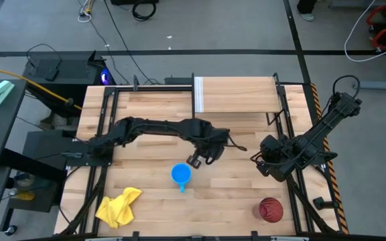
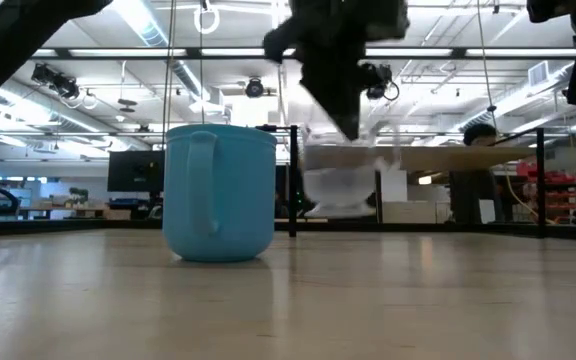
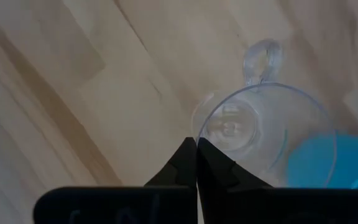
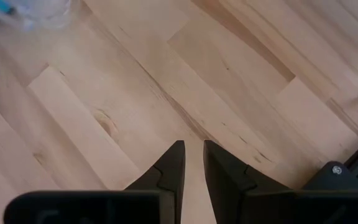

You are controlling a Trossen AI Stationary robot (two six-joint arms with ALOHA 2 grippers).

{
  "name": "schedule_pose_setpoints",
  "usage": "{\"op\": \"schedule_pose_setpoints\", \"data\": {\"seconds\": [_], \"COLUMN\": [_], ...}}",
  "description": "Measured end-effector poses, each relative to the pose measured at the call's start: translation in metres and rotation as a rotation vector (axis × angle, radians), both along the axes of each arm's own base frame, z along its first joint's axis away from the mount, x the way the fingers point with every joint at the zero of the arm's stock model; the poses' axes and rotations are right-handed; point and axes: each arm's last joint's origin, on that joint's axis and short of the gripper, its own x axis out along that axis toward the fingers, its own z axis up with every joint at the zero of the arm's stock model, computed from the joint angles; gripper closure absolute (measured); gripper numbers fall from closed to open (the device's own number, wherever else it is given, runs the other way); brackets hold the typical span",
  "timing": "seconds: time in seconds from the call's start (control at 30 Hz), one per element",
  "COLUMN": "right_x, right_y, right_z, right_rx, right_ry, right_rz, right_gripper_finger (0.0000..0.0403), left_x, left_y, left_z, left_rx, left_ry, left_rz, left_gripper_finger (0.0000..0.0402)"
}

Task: Stack small to large cups/mugs on shelf
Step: Put the transparent mug on the shelf

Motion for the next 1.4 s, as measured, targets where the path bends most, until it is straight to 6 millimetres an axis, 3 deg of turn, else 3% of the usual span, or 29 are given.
{"op": "schedule_pose_setpoints", "data": {"seconds": [0.2, 0.5, 0.77, 1.1, 1.4], "right_x": [0.001, 0.001, 0.001, 0.002, 0.002], "right_y": [0.001, 0.001, 0.001, 0.001, 0.001], "right_z": [0.0, 0.0, 0.0, 0.0, 0.0], "right_rx": [0.006, 0.004, 0.005, 0.009, 0.008], "right_ry": [-0.013, -0.016, -0.017, -0.022, -0.022], "right_rz": [0.0, -0.001, -0.002, -0.003, -0.002], "right_gripper_finger": [0.0337, 0.0337, 0.0337, 0.0337, 0.0337], "left_x": [0.0, 0.001, 0.005, 0.006, 0.008], "left_y": [0.022, 0.044, 0.039, 0.039, 0.039], "left_z": [-0.013, -0.013, -0.035, -0.036, -0.029], "left_rx": [0.027, 0.003, 0.015, 0.039, 0.044], "left_ry": [0.026, 0.0, 0.068, 0.066, 0.04], "left_rz": [-0.056, -0.097, -0.187, -0.152, -0.093], "left_gripper_finger": [0.0399, 0.0399, 0.0398, 0.0376, 0.0329]}}
